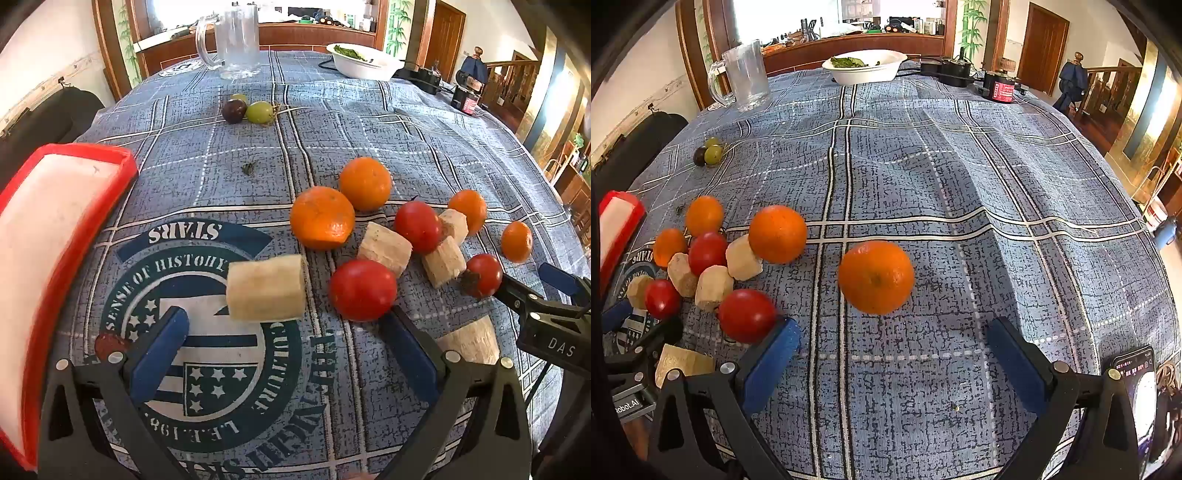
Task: Organize fruits
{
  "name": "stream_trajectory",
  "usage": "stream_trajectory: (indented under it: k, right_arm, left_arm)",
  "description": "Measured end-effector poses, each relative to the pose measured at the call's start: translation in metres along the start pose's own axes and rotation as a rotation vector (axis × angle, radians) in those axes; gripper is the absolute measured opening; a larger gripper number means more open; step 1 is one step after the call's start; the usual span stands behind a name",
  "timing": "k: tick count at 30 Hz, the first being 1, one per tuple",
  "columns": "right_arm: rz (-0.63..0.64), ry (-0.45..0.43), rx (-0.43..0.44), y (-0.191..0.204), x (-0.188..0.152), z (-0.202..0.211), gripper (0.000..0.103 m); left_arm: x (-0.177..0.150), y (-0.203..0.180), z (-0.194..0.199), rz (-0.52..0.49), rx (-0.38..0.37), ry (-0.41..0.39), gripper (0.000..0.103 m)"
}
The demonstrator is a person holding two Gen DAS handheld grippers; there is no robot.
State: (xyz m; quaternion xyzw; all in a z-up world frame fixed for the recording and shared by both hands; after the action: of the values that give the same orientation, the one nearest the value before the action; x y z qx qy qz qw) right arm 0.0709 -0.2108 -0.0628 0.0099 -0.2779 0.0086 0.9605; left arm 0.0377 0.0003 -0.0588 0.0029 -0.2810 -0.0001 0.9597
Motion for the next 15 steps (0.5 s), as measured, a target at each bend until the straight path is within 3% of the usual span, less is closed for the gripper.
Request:
stream_trajectory:
  k: [15]
  right_arm:
    - [0.002, 0.004, -0.004, 0.0000, -0.0003, -0.0003, 0.103]
  left_arm:
    - [-0.0003, -0.0001, -0.0001, 0.001, -0.001, 0.004, 0.103]
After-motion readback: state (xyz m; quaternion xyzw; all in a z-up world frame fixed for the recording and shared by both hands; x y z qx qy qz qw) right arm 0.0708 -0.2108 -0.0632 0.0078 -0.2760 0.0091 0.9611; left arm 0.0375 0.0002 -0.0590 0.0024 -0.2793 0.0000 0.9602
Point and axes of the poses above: each gripper's, at about its wrist camera, not at the fingertips, and z roughly against the way its jaws point, y to its left, x to its top, the point moved 7 cm from there along -z, roughly the way its jaws point, and after that the axes turned 1 degree about -z, right-handed, at the moved point
